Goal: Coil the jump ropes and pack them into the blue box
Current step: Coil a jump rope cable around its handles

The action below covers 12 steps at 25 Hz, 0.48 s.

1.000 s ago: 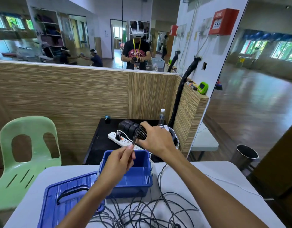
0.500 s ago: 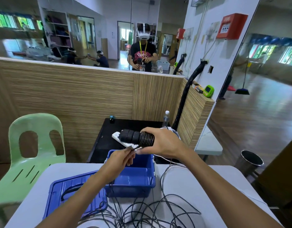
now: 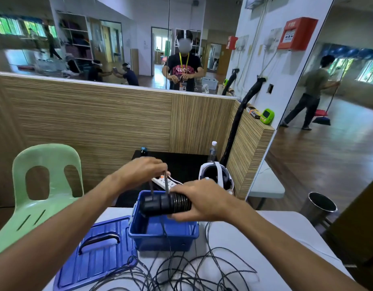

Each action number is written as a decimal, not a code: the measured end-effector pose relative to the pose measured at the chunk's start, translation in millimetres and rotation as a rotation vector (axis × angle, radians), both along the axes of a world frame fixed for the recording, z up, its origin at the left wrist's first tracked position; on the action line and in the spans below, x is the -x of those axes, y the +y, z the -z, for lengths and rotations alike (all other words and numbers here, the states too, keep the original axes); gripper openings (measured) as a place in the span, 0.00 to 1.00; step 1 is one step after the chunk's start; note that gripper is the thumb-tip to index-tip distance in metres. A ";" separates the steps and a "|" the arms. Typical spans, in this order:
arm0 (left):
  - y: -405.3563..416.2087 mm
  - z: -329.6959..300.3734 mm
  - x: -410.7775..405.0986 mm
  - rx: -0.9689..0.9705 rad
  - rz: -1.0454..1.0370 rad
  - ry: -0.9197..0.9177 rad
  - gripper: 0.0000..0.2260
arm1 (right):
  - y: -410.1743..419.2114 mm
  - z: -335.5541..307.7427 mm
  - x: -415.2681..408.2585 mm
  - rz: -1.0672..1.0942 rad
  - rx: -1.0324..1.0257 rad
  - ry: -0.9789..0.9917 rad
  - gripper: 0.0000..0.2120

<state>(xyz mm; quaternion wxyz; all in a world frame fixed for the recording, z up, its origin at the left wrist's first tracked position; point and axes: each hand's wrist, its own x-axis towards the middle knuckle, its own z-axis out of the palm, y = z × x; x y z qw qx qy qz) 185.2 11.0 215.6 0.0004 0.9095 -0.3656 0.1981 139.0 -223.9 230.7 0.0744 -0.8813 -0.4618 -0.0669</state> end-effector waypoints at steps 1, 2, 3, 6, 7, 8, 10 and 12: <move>-0.8 -12.1 0.8 -0.039 0.002 -0.010 0.29 | 1.7 4.7 3.0 0.001 0.054 -0.038 0.25; -3.5 -19.9 -0.4 -0.066 0.026 -0.034 0.28 | 2.6 9.7 3.5 0.025 0.104 -0.079 0.26; -10.1 -29.0 3.5 -0.114 0.036 -0.071 0.23 | 2.4 12.8 0.8 0.075 0.136 -0.108 0.26; -23.4 -30.9 11.7 -0.242 0.068 -0.157 0.05 | -2.1 16.6 -10.5 0.251 0.155 -0.070 0.28; -26.6 -30.9 18.2 -0.244 0.040 -0.132 0.06 | -3.4 16.5 -13.0 0.279 0.150 -0.048 0.30; -28.8 -25.6 21.4 -0.236 0.038 -0.123 0.11 | -4.5 16.9 -15.4 0.293 0.141 -0.031 0.32; -34.6 -25.5 25.2 -0.248 -0.001 -0.130 0.14 | -6.4 16.5 -19.9 0.308 0.104 -0.013 0.33; -42.8 -28.1 36.2 -0.264 -0.073 -0.121 0.12 | -7.6 15.5 -23.1 0.331 0.055 -0.023 0.30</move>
